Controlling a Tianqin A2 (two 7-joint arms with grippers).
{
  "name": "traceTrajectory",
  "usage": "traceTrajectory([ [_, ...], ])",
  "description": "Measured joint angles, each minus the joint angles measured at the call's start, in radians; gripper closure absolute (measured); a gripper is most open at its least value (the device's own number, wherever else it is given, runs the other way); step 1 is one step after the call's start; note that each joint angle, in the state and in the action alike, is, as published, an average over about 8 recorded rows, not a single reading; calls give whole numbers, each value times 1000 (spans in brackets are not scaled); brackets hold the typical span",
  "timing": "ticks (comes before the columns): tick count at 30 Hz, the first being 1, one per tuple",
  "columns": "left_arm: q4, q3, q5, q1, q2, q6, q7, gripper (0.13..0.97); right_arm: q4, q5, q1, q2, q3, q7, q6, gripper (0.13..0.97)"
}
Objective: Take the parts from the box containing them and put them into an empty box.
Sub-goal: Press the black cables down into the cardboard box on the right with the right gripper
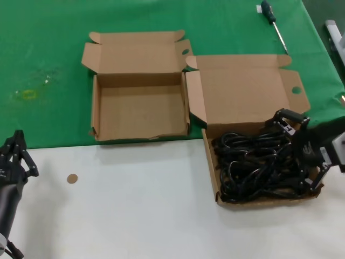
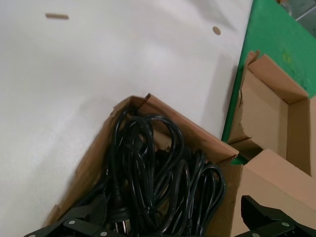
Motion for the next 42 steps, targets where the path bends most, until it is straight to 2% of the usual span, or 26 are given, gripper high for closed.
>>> traceTrajectory([
  [15, 0, 0, 0, 0, 0, 0, 0, 945, -86, -64, 51, -63, -37, -25, 16, 170],
  [24, 0, 0, 0, 0, 0, 0, 0, 945, -103, -74, 52, -72, -41, -5, 19, 284],
  [32, 0, 0, 0, 0, 0, 0, 0, 945, -122, -96, 63, -82, -44, -15, 44, 469],
  [36, 0, 0, 0, 0, 0, 0, 0, 945, -126, -104, 65, -82, -47, -12, 47, 469],
  [42, 0, 0, 0, 0, 0, 0, 0, 945, -125, -111, 62, -77, -49, -3, 47, 635],
])
